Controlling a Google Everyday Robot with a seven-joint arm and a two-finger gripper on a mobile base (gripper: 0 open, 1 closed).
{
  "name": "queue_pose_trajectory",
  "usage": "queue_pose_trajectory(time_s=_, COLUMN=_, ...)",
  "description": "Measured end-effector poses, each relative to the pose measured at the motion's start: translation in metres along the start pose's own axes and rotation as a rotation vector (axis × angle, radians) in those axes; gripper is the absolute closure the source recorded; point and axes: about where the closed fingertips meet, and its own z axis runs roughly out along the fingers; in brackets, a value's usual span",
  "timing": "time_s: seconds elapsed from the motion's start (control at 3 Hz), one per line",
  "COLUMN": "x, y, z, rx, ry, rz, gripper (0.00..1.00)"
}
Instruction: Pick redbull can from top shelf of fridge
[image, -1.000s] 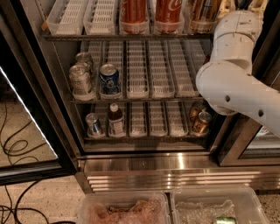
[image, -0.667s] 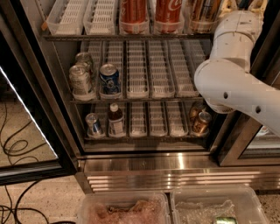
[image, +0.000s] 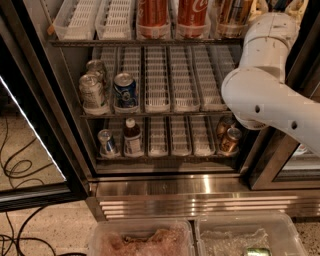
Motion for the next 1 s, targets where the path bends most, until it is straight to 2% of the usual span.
queue_pose_trajectory(time_s=0.33, x=0.0000, y=0.0000, z=0.0000, rx=0.000, ry=0.000, rz=0.000, gripper=0.39)
queue_pose_trajectory(time_s=0.67, x=0.0000, y=-0.0001, z=0.0000, rx=0.000, ry=0.000, rz=0.000, gripper=0.45)
queue_pose_trajectory(time_s=1.0, x=-0.0001, y=-0.0005, z=0.0002, rx=0.002, ry=-0.001, rz=0.000, gripper=0.64)
